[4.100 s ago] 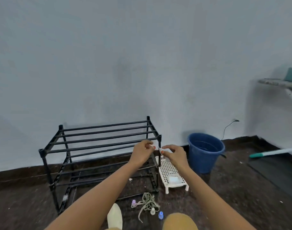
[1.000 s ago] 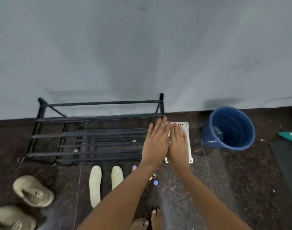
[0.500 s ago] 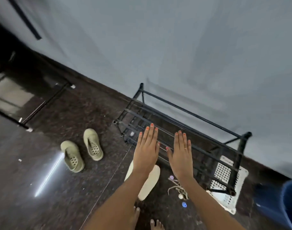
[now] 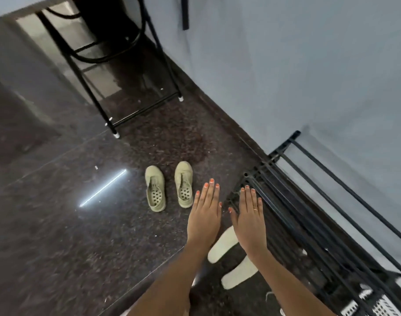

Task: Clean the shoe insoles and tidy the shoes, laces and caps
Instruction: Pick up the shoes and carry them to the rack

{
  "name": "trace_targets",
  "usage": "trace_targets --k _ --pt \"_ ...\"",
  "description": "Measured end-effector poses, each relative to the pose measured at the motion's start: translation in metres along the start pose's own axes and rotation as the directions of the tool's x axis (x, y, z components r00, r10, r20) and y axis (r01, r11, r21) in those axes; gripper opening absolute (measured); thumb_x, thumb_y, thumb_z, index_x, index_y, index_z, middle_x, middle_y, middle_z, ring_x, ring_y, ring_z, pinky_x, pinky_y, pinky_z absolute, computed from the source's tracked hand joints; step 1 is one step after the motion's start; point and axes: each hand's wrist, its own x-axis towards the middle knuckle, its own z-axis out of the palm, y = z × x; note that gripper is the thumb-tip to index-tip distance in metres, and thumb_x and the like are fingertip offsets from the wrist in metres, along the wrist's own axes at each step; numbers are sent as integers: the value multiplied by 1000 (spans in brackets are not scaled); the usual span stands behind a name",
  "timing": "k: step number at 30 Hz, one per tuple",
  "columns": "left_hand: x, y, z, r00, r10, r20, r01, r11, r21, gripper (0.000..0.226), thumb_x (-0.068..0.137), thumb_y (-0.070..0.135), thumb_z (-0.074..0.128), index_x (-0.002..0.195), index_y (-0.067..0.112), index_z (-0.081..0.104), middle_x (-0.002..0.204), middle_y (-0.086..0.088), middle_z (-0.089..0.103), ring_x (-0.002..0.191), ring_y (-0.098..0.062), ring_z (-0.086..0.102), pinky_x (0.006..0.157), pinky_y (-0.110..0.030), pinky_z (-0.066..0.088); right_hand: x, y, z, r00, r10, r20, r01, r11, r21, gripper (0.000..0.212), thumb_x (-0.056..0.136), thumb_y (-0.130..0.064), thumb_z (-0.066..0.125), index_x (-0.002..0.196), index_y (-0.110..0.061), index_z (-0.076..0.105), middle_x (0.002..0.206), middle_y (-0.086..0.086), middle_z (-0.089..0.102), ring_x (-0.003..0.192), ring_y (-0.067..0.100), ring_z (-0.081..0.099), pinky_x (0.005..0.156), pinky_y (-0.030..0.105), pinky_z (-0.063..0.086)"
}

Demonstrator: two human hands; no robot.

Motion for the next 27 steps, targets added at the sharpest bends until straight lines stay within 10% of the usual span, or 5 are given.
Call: trace_targets --k 6,13,16,20,27 --pt "26 -92 5 992 -105 76 105 995 4 50 89 27 30 126 7 57 133 -8 56 122 -20 54 98 -35 45 54 -76 45 997 -66 49 66 998 5 70 96 -43 2 128 1 46 130 17 53 121 29 50 105 39 33" --pt "59 -201 76 954 -207 216 214 977 -8 51 85 27 33 120 5 62 126 -10 61 116 -21 59 87 -39 51 121 -129 149 986 -146 75 135 982 135 47 72 -9 74 114 4 57 110 20 64 104 33 61 88 45 49" --pt "61 -236 123 941 -264 213 265 964 25 51 86 23 33 125 0 56 133 -14 55 121 -24 54 96 -34 46 137 -138 203 972 -193 135 171 972 159 41 72 -3 71 110 3 59 106 19 65 101 32 62 86 43 50" --pt "59 -271 195 906 -244 345 218 969 113 58 99 15 26 148 6 -5 157 -10 -6 146 -22 -6 117 -33 -3 153 -145 270 955 -258 144 243 963 115 35 62 3 75 96 3 64 89 17 69 84 31 67 71 40 55" --pt "72 -269 311 924 7 382 -39 996 77 51 96 13 22 146 9 22 153 -8 27 142 -21 21 117 -36 10 190 -192 359 815 -531 232 471 840 268 32 92 -19 48 120 -4 53 114 13 59 110 28 52 93 36 38"
